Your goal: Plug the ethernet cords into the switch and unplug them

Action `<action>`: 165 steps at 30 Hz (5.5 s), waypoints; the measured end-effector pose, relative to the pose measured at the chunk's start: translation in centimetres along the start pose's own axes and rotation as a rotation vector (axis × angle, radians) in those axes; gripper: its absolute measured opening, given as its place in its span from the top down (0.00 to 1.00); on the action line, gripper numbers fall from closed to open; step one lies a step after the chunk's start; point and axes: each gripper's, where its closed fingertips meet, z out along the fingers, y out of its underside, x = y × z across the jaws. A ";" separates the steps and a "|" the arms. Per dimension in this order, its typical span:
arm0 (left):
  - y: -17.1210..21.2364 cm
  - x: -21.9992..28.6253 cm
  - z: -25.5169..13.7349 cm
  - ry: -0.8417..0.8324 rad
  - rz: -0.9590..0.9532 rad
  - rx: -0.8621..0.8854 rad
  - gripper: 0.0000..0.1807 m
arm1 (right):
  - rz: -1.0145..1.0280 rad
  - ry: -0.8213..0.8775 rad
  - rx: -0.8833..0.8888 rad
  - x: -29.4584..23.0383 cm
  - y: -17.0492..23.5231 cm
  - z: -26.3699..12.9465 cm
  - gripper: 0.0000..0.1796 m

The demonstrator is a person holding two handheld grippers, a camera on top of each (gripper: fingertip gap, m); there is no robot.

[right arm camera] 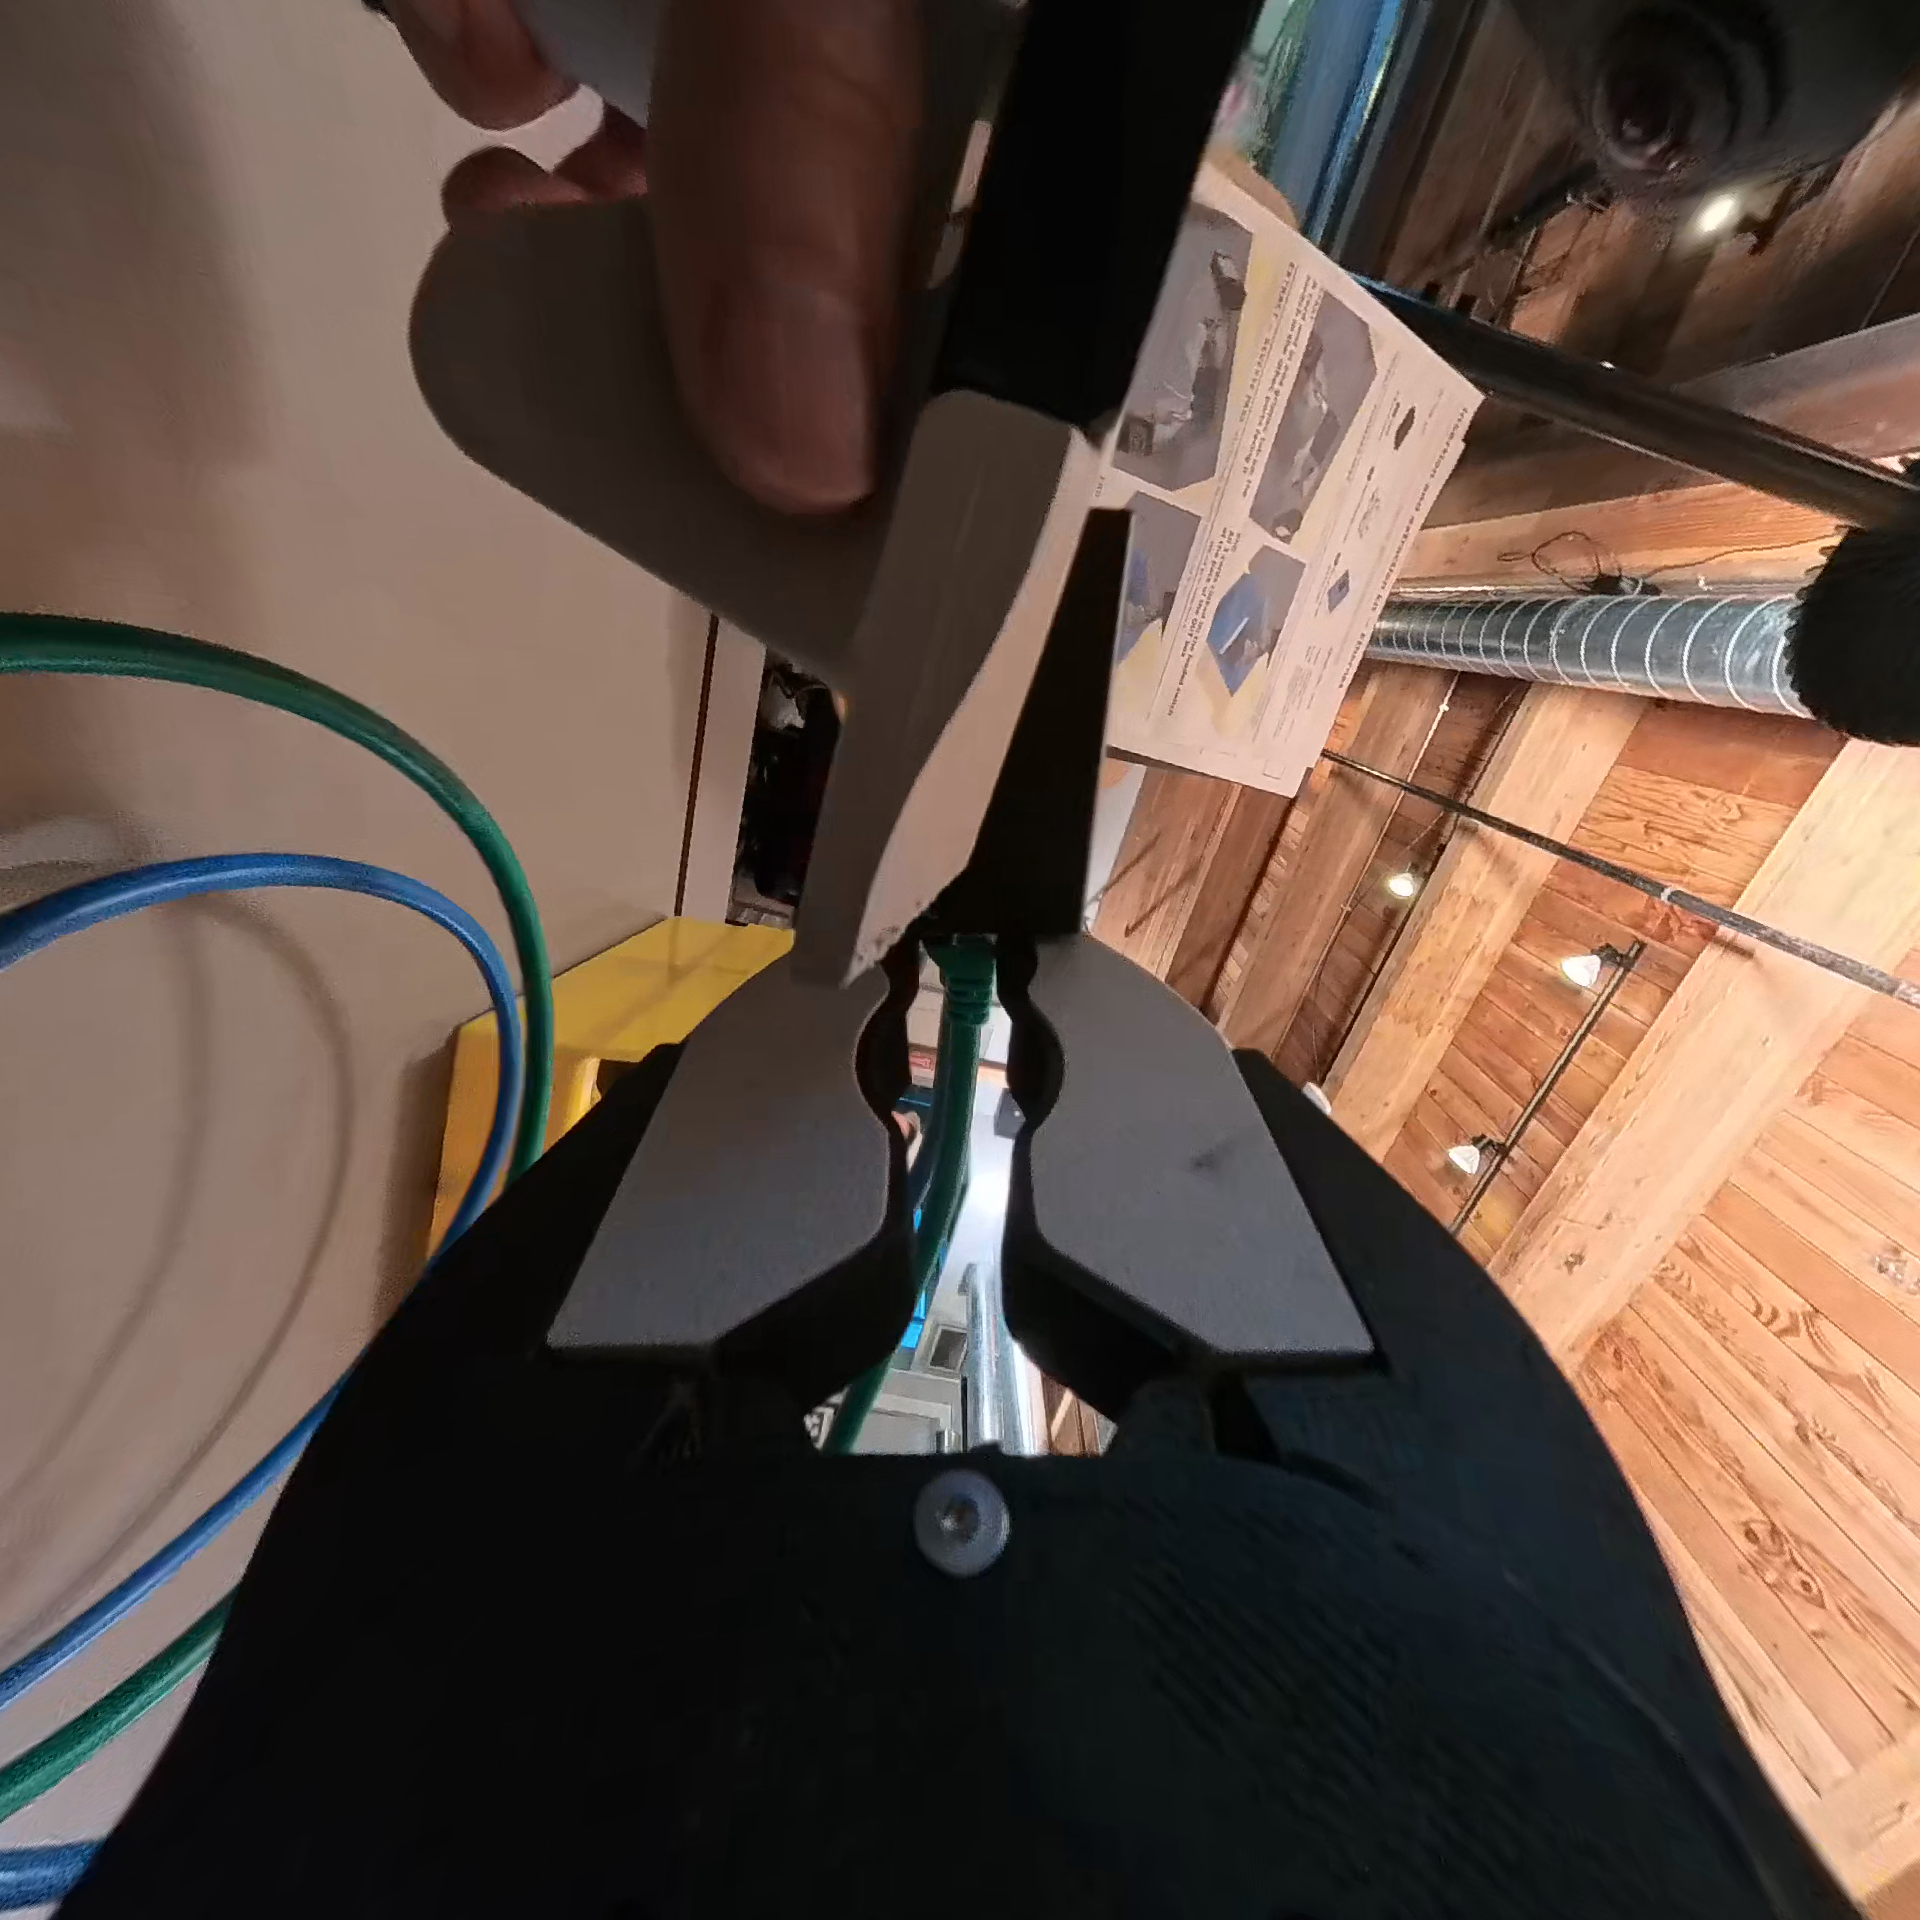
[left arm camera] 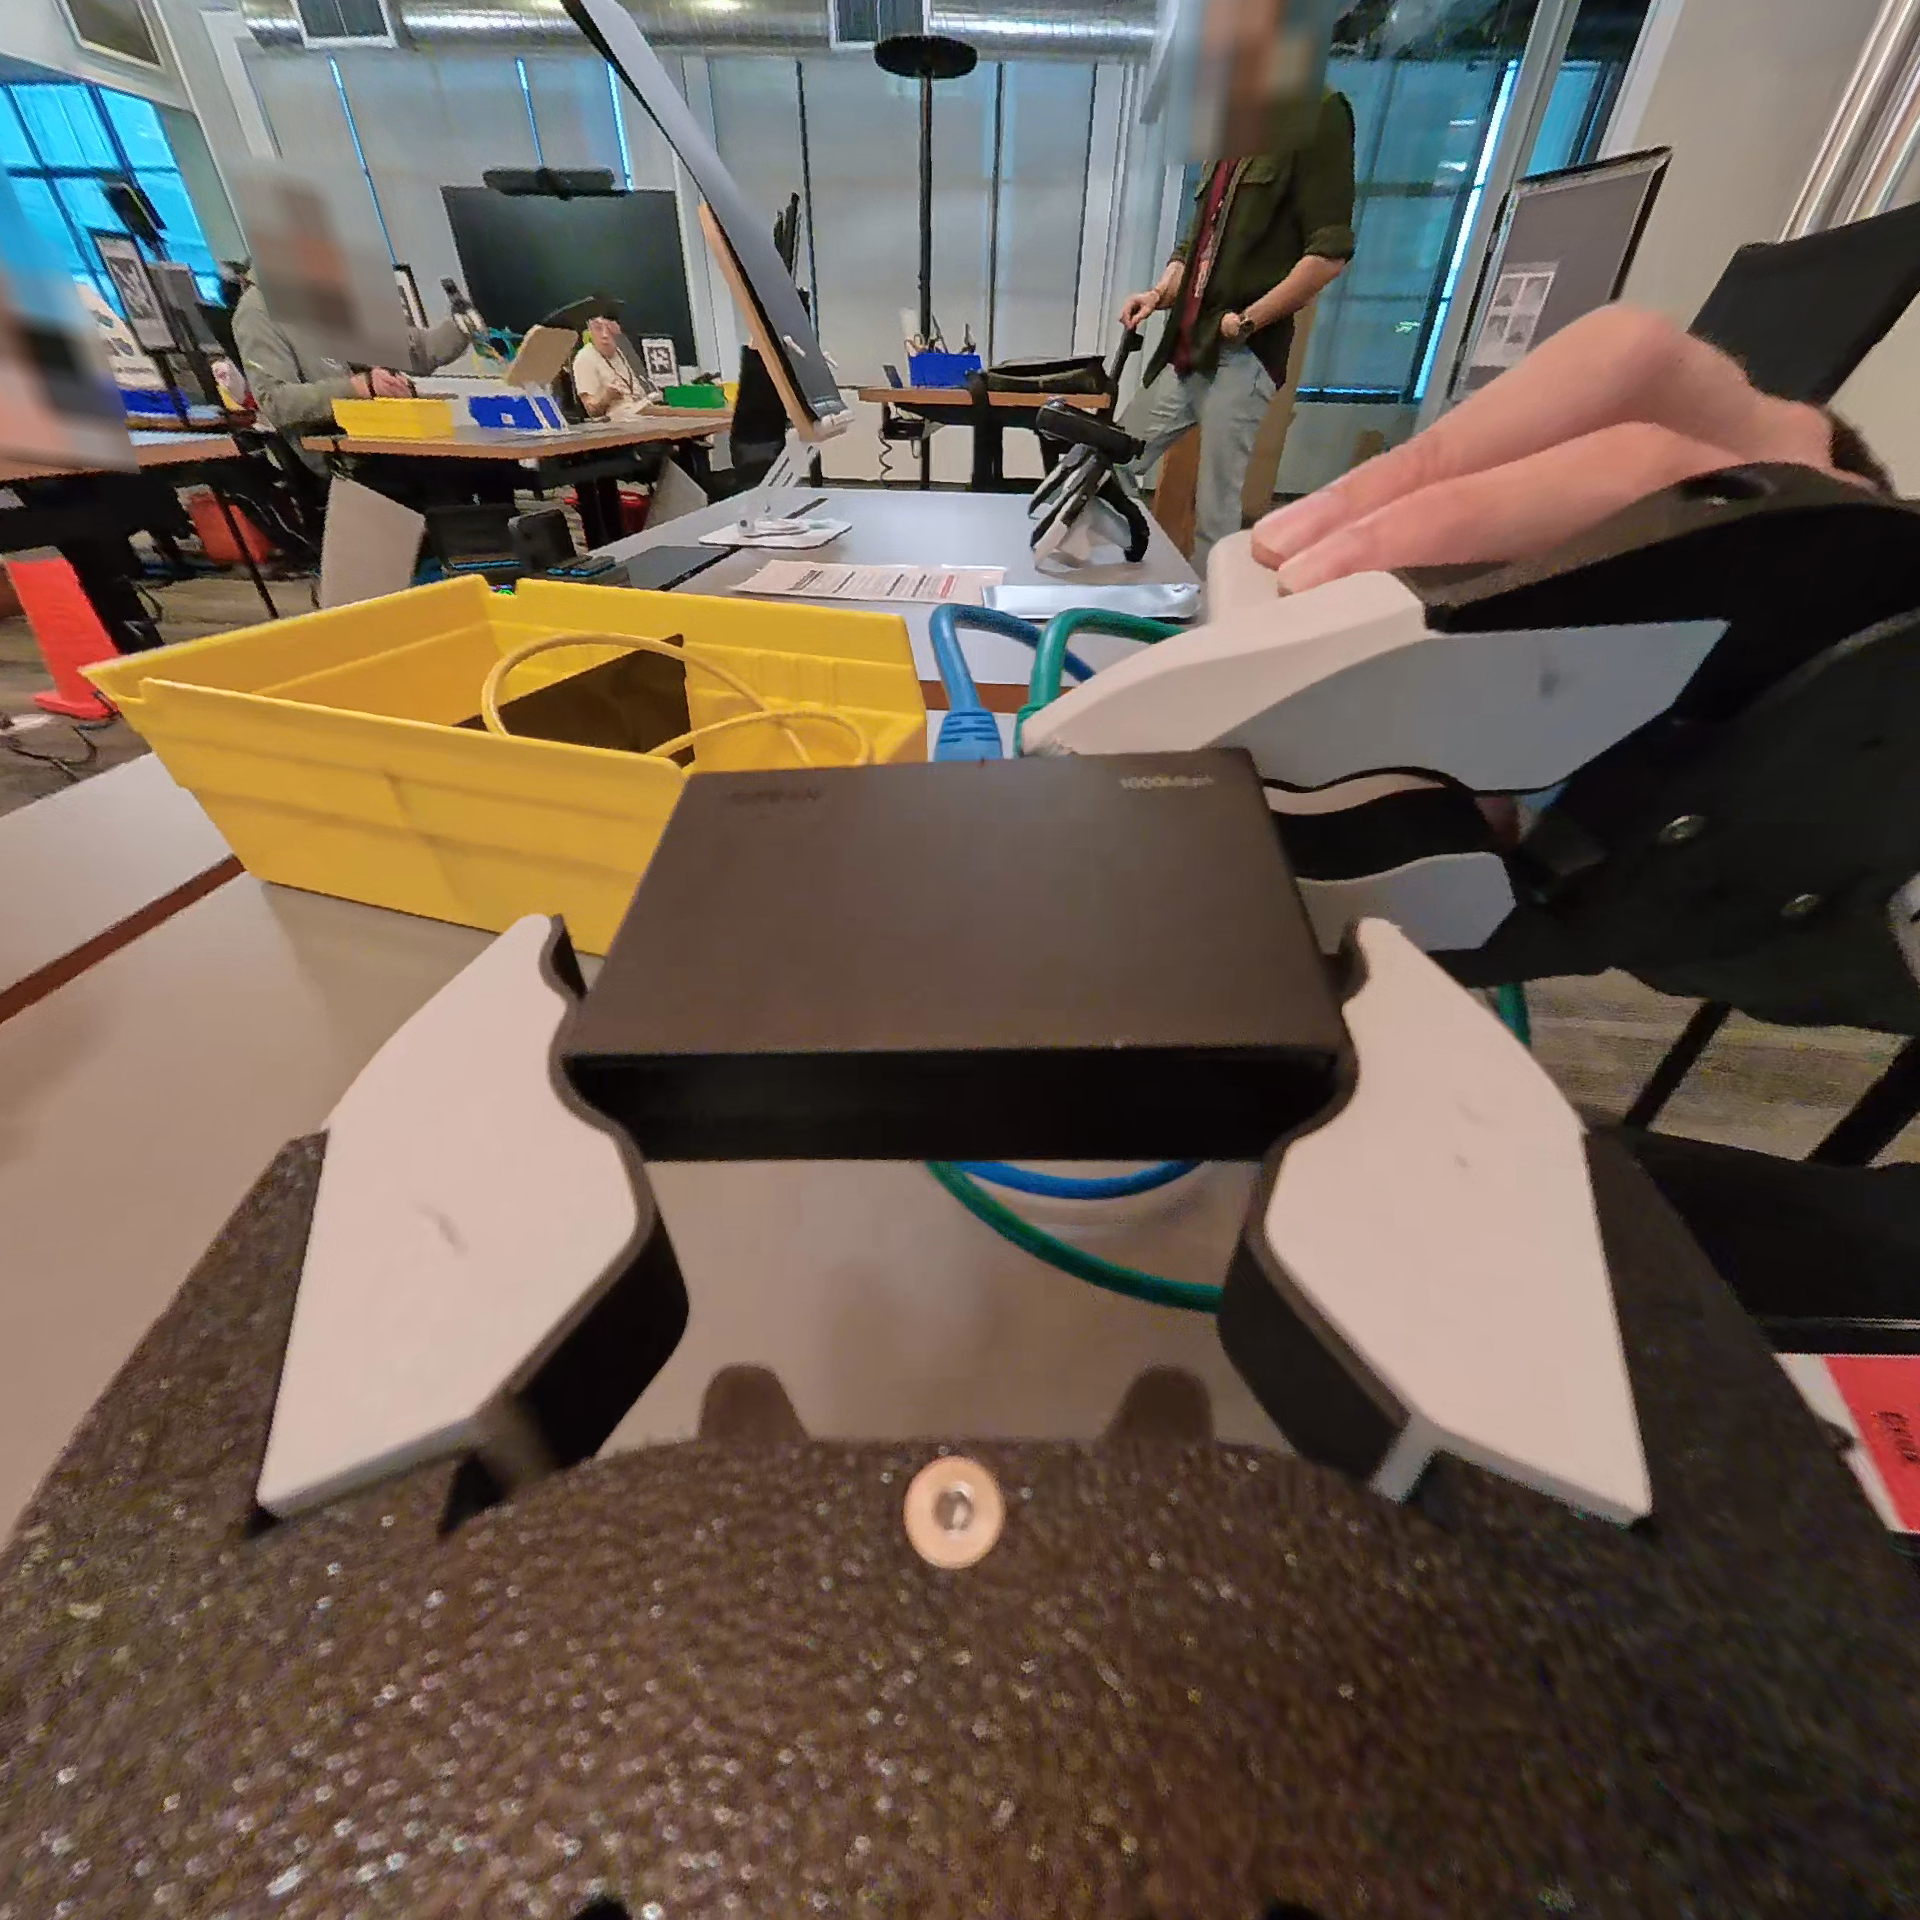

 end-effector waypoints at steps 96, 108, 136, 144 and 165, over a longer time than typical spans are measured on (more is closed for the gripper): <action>0.7 -0.2 -0.3 -0.136 0.364 -0.017 0.31 | 2.969 -0.420 0.670 -2.0 -0.9 -0.1 0.92; 1.8 -0.9 -0.3 -0.173 0.398 -0.058 0.31 | 2.893 -0.461 0.684 -2.9 -1.2 0.3 0.92; 1.3 -1.7 -0.1 -0.337 0.508 -0.087 0.32 | 2.568 -0.541 0.729 -2.0 -0.5 0.1 0.90; 1.5 -1.8 0.0 -0.319 0.390 -0.047 0.32 | 2.332 -0.515 0.588 -1.2 -0.4 0.0 0.90; 2.4 -1.8 0.6 -0.307 0.286 -0.076 0.32 | 2.243 -0.524 0.542 -1.7 0.1 0.2 0.91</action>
